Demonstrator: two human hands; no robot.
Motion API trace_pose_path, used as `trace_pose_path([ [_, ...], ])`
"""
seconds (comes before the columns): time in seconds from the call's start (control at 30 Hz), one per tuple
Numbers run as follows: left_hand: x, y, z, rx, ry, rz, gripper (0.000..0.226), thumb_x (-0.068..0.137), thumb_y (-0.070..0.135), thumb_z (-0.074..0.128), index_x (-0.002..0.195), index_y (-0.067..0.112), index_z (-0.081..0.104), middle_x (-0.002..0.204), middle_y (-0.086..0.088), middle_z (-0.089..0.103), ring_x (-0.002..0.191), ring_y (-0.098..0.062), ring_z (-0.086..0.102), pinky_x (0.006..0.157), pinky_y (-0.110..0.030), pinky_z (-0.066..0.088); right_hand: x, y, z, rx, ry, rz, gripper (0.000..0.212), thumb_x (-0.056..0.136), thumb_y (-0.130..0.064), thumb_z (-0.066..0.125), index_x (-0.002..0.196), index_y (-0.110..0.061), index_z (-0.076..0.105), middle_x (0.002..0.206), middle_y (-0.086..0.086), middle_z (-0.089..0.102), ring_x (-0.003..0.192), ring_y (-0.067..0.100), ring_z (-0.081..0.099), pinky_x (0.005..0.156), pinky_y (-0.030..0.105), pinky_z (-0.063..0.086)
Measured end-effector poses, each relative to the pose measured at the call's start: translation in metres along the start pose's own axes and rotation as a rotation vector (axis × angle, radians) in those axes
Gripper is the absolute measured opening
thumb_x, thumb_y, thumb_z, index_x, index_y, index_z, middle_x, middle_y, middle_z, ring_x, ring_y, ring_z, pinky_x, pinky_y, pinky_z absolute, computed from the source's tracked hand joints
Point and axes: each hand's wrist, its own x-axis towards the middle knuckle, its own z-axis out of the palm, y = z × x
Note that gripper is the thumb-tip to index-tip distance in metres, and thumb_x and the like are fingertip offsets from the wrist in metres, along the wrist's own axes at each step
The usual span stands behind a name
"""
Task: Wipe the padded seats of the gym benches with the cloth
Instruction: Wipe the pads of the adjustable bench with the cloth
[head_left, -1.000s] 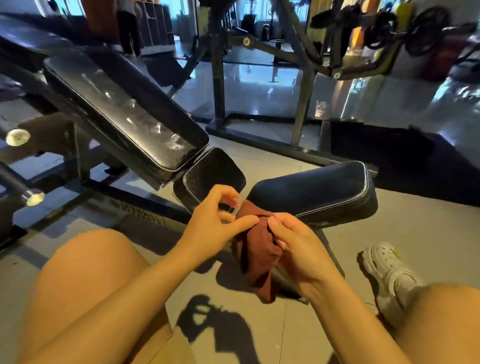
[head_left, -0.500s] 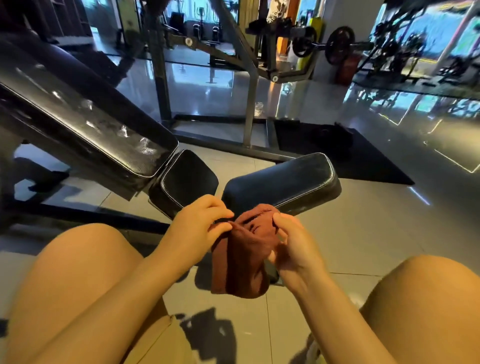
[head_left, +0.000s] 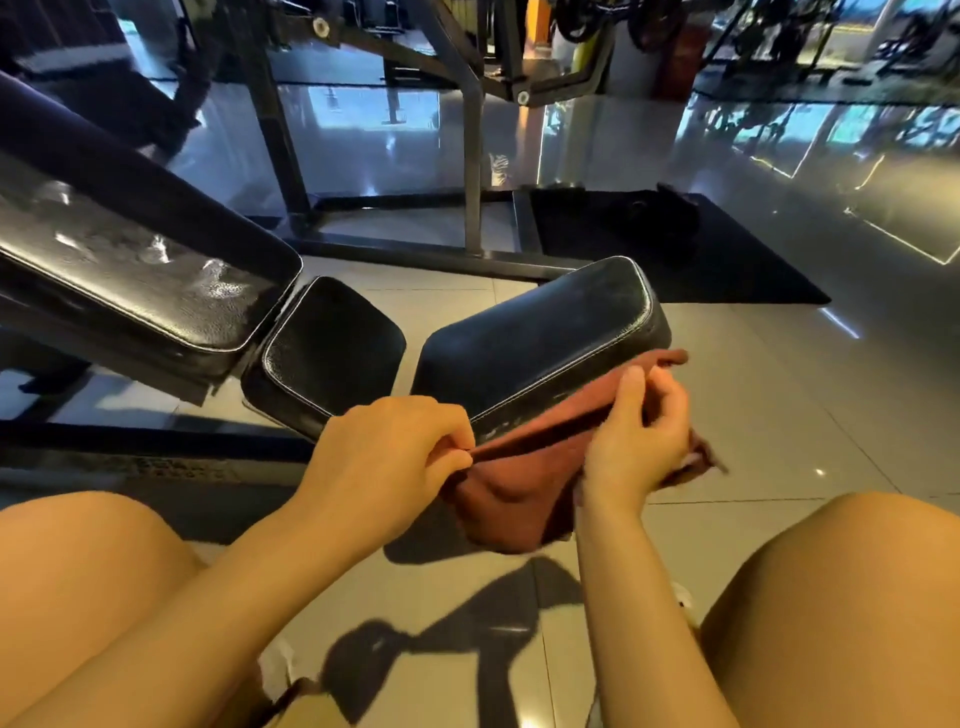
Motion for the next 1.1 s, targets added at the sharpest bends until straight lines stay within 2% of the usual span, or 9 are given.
trace_pose_path([
  [0.07, 0.009, -0.015, 0.010, -0.014, -0.037, -0.066, 0.012, 0.093, 0.046, 0.056, 0.099, 0.038, 0.063, 0.100, 0.015, 0.064, 0.096, -0.007, 0.060, 0.078, -0.027, 0.047, -0.002, 0.019, 0.026, -0.099, -0.070, -0.118, 0.031, 0.104, -0.034, 0.041, 0.133, -0.035, 0.050, 0.128, -0.006, 0.059, 0.115, 0.004, 0.056, 0.096, 0.035, 0.050],
  [0.13, 0.019, -0.031, 0.021, -0.008, -0.087, -0.116, 0.011, 0.093, 0.045, 0.058, 0.097, 0.038, 0.063, 0.098, 0.016, 0.066, 0.095, -0.007, 0.061, 0.072, -0.026, 0.044, -0.010, 0.045, 0.048, -0.216, -0.145, -0.174, 0.054, 0.105, -0.036, 0.032, 0.150, -0.046, 0.003, 0.162, -0.017, 0.011, 0.147, 0.005, 0.019, 0.119, 0.042, 0.028],
  [0.2, 0.031, -0.044, 0.031, 0.052, -0.126, -0.119, 0.011, 0.093, 0.048, 0.056, 0.097, 0.039, 0.060, 0.098, 0.018, 0.064, 0.094, -0.006, 0.059, 0.068, -0.025, 0.036, -0.020, 0.069, 0.061, -0.276, -0.160, -0.208, 0.062, 0.102, -0.044, 0.026, 0.136, -0.062, -0.023, 0.150, -0.039, -0.021, 0.146, -0.005, -0.008, 0.123, 0.041, 0.013],
  [0.3, 0.040, -0.057, 0.044, 0.151, -0.163, -0.037, 0.013, 0.095, 0.050, 0.051, 0.099, 0.039, 0.056, 0.100, 0.018, 0.059, 0.095, -0.004, 0.055, 0.066, -0.024, 0.032, -0.039, 0.106, 0.069, -0.376, -0.169, -0.218, 0.064, 0.094, -0.055, 0.020, 0.128, -0.066, -0.034, 0.139, -0.046, -0.033, 0.136, -0.018, -0.021, 0.118, 0.029, 0.004],
  [0.53, 0.046, -0.088, 0.057, -0.064, -0.212, 0.005, 0.017, 0.080, 0.031, 0.075, 0.081, 0.042, 0.061, 0.075, 0.023, 0.063, 0.070, -0.003, 0.061, 0.054, -0.014, 0.037, -0.012, 0.112, 0.089, -0.363, 0.015, -0.394, 0.069, 0.098, -0.040, 0.030, 0.148, -0.037, -0.018, 0.155, -0.011, -0.017, 0.141, -0.008, -0.020, 0.116, 0.014, -0.010],
  [0.7, 0.080, -0.068, 0.071, -0.464, -0.089, 0.095, 0.017, 0.090, 0.032, 0.065, 0.106, 0.038, 0.064, 0.100, 0.023, 0.066, 0.099, 0.005, 0.060, 0.082, -0.008, 0.046, 0.066, 0.065, 0.083, -0.354, 0.287, -0.633, 0.069, 0.105, -0.041, 0.017, 0.144, 0.016, 0.020, 0.152, 0.035, 0.022, 0.145, 0.041, 0.016, 0.121, 0.041, 0.004],
  [0.8, 0.081, -0.075, 0.079, -0.421, -0.082, 0.117, 0.037, 0.091, 0.043, 0.051, 0.127, 0.041, 0.052, 0.119, 0.028, 0.053, 0.113, 0.012, 0.049, 0.087, -0.003, 0.039, 0.054, 0.073, 0.090, -0.340, 0.292, -0.558, 0.070, 0.104, -0.042, 0.015, 0.146, 0.014, 0.017, 0.154, 0.034, 0.019, 0.146, 0.036, 0.012, 0.122, 0.042, 0.006],
  [0.97, 0.070, -0.106, 0.077, -0.598, -0.083, -0.122, 0.028, 0.091, 0.044, 0.044, 0.116, 0.044, 0.055, 0.116, 0.020, 0.060, 0.106, 0.010, 0.055, 0.081, -0.005, 0.039, -0.022, 0.123, 0.115, -0.414, 0.160, -0.433, 0.066, 0.104, -0.052, 0.014, 0.155, -0.017, -0.010, 0.162, 0.003, -0.004, 0.149, 0.012, -0.010, 0.121, 0.051, 0.009],
  [1.1, 0.065, -0.117, 0.086, -0.536, -0.093, -0.163, 0.026, 0.096, 0.041, 0.039, 0.118, 0.048, 0.050, 0.115, 0.027, 0.055, 0.102, 0.020, 0.049, 0.081, -0.004, 0.035, -0.047, 0.148, 0.116, -0.458, 0.083, -0.550, 0.063, 0.105, -0.046, 0.018, 0.153, -0.028, -0.019, 0.161, -0.012, -0.022, 0.150, 0.014, -0.013, 0.121, 0.040, -0.002],
])
